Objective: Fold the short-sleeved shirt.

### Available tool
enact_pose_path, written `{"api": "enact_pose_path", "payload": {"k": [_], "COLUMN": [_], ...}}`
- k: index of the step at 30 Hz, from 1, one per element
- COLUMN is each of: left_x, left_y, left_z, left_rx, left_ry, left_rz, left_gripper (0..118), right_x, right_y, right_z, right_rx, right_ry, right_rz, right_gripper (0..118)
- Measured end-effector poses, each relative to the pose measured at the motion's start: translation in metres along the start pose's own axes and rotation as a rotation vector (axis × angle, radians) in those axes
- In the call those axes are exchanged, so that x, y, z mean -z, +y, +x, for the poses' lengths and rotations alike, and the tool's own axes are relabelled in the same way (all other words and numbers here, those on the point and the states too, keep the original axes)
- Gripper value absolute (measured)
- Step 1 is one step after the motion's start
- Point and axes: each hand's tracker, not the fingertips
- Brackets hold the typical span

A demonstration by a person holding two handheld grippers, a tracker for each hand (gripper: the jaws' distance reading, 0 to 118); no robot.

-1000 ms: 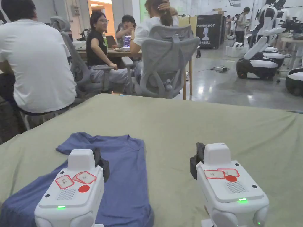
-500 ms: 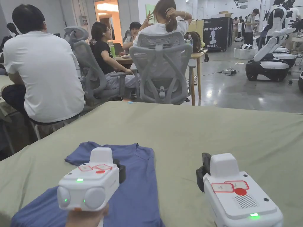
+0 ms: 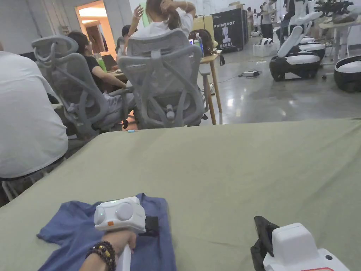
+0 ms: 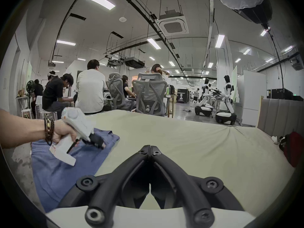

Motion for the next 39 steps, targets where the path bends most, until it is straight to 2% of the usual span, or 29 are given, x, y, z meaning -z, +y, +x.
{"api": "enact_pose_path", "payload": {"k": [1,2,3,4,6,9,12,13,16,20,23,26,29,33,36,39], "left_x": [0.003,-0.005,-0.009,-0.015,-0.026,-0.032,-0.068,-0.081,-0.124,-0.173,-0.186,-0.189,-0.167,-0.117,-0.084,-0.068], "left_y": [-0.008,-0.009,-0.004,-0.002,-0.001,0.006,0.022,0.024,0.031,0.024,0.015,-0.01,-0.038,-0.088,-0.118,-0.127], "left_z": [0.004,0.007,0.007,0.007,0.002,-0.006,0.006,0.016,0.055,0.153,0.239,0.342,0.438,0.534,0.562,0.566], "left_rx": [0.05,0.069,0.042,0.039,0.047,0.023,0.075,0.084,0.174,0.323,0.414,0.527,0.586,0.685,0.756,0.74], "left_ry": [0.058,0.044,0.042,0.046,0.1,0.036,0.029,0.01,-0.175,-0.427,-0.622,-0.772,-0.878,-0.872,-0.788,-0.762], "left_rz": [0.026,0.109,0.073,0.08,0.135,0.135,0.262,0.28,0.353,0.426,0.434,0.419,0.325,0.178,0.101,0.09], "left_gripper": [66,59,36,1,1,1,1,1,1,1,1,1,1,1,1,3], "right_x": [0.002,0.003,0.004,0.004,0.002,-0.004,-0.014,-0.018,-0.038,-0.077,-0.112,-0.145,-0.172,-0.195,-0.202,-0.202], "right_y": [0.0,0.0,0.0,0.0,-0.001,0.0,0.0,0.001,0.004,0.01,0.013,0.012,0.008,-0.002,-0.011,-0.019], "right_z": [0.003,0.006,0.009,0.01,0.012,0.016,0.024,0.028,0.042,0.068,0.091,0.117,0.143,0.172,0.187,0.195], "right_rx": [0.004,0.009,0.011,0.012,0.013,0.017,0.026,0.025,0.023,0.036,0.036,0.043,0.028,0.041,0.049,0.044], "right_ry": [-0.002,-0.006,-0.01,-0.015,-0.018,-0.022,-0.034,-0.04,-0.069,-0.132,-0.201,-0.271,-0.36,-0.452,-0.477,-0.491], "right_rz": [-0.002,-0.004,-0.007,-0.009,-0.006,-0.001,0.001,0.001,0.012,0.045,0.065,0.072,0.049,0.025,0.008,-0.009], "right_gripper": [0,0,0,0,0,0,0,0,0,0,0,0,0,0,0,0]}}
